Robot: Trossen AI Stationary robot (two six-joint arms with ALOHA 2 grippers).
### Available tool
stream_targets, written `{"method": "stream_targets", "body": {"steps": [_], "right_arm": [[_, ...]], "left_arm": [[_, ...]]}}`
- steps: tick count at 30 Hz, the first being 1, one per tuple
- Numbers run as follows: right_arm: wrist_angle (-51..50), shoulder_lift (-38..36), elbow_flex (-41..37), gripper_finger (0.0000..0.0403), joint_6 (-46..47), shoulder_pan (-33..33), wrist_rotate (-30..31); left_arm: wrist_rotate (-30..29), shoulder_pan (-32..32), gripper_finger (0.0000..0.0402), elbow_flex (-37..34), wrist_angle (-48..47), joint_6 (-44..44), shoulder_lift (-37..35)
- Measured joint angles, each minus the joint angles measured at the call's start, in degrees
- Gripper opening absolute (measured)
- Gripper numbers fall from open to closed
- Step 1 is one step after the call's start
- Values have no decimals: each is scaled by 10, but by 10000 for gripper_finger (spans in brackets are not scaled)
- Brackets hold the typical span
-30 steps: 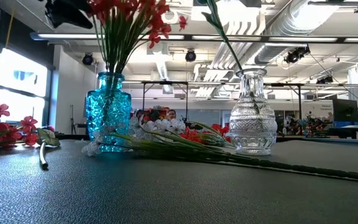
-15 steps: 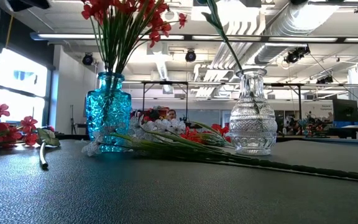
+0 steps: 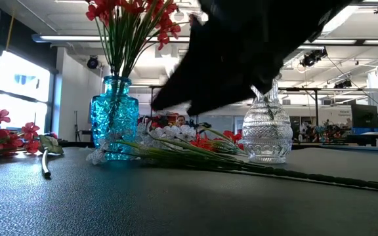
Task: Sort flowers into vase by color
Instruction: Put the white flowers into the transparent vase
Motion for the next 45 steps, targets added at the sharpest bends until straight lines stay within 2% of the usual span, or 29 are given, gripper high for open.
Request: {"method": "stream_targets", "body": {"steps": [5,9,12,17,18,26,28,31,35,41,43,45], "right_arm": [[-160,29,44,255,118,-23,-10],[-181,36,39,221,156,-36,-56],[-184,37,30,166,175,-35,-74],[-213,34,30,34,215,-12,-84],[-220,34,30,18,225,-4,-86],[-324,28,32,3,415,81,-142],[-341,25,31,9,461,106,-144],[-333,18,29,26,470,134,-115],[-344,-6,31,83,455,140,-131],[-331,-18,34,206,382,104,-127],[-312,-9,34,231,344,87,-139],[-285,8,34,236,284,73,-158]], "left_arm": [[-10,-7,167,0,6,-40,54],[-21,-6,167,0,12,-40,76],[-21,-5,167,0,13,-40,80],[-30,-5,167,0,16,-40,81],[-30,-5,167,0,18,-40,81],[-48,-7,167,0,20,-39,81],[-49,-7,167,0,21,-39,81],[-49,-7,167,0,22,-39,81],[-58,-7,167,0,23,-39,81],[-60,-7,167,0,23,-38,81],[-60,-7,167,0,24,-38,81],[-60,-7,167,0,26,-38,81]]}}
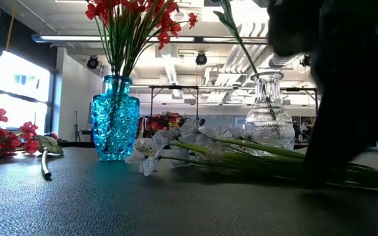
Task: Sort flowers into vase by color
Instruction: Put the white flowers into the transparent vase
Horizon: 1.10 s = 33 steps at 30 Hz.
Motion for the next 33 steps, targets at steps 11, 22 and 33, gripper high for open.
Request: {"method": "stream_targets", "body": {"steps": [11,22,33], "right_arm": [[56,23,3,16,-61,-11,-7],[55,22,-2,1,74,118,288],[433,3,-1,0,-313,144,408]], "left_arm": [[-1,-2,167,0,13,9,0],[-2,-4,167,0,15,10,0],[3,-5,167,18,84,111,0]]}}
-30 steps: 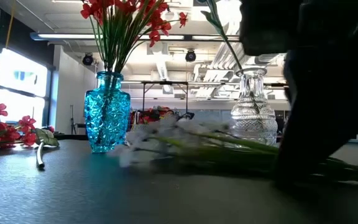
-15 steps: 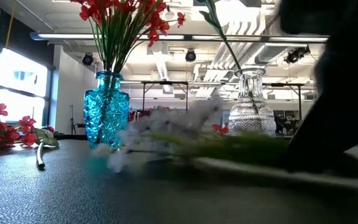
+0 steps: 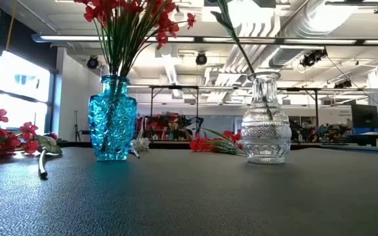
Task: Sort flowers into vase by color
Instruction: Put the white flowers into the transparent vase
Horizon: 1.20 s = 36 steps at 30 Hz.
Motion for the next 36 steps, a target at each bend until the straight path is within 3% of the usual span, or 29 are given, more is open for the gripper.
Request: {"method": "stream_targets", "body": {"steps": [4,8,12,14,19,25,28,32,36], "right_arm": [[187,-1,-7,0,-204,-28,-134],[399,-1,-36,0,-368,-62,-290],[571,-1,-60,0,-500,-83,-365],[632,-1,-67,0,-542,-92,-402],[705,-1,-68,0,-556,-113,-491],[719,-1,-56,0,-581,-119,-524],[719,-1,-50,0,-601,-121,-533],[719,-1,-50,0,-610,-122,-526],[714,-1,-50,0,-611,-122,-520]], "left_arm": [[-22,-10,167,18,40,88,0],[-114,-29,167,17,97,174,0],[-232,-40,167,0,168,256,0],[-246,-38,167,-2,204,318,0],[-162,-18,167,-4,328,530,0],[-67,35,167,-4,593,877,23],[-9,81,167,-4,687,992,44],[61,141,167,-4,780,1051,67],[166,189,171,-3,806,1002,75]]}}
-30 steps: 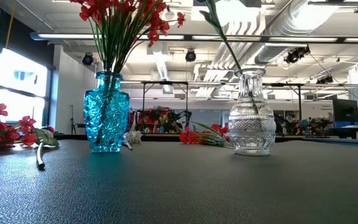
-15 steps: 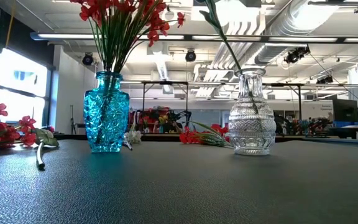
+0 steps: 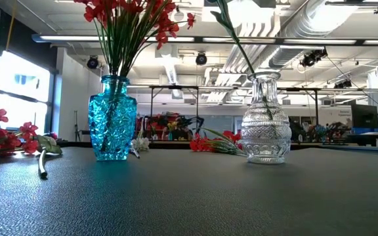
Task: Sort flowers into vase by color
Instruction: Put the white flowers into the transparent vase
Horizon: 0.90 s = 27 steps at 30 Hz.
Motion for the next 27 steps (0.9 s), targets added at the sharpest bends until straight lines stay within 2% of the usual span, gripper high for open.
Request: {"method": "stream_targets", "body": {"steps": [3,6,10,23,27], "right_arm": [[0,0,0,0,-22,0,1],[-14,0,0,0,-34,1,12],[-26,-1,0,0,-37,1,35],[-35,-1,0,0,-39,-1,41],[-48,-1,0,0,-39,-3,60]], "left_arm": [[80,24,178,0,10,-68,0],[119,37,183,2,11,-130,0],[111,41,184,5,1,-158,0],[117,52,184,5,0,-119,0],[120,55,184,5,7,-109,0]]}}
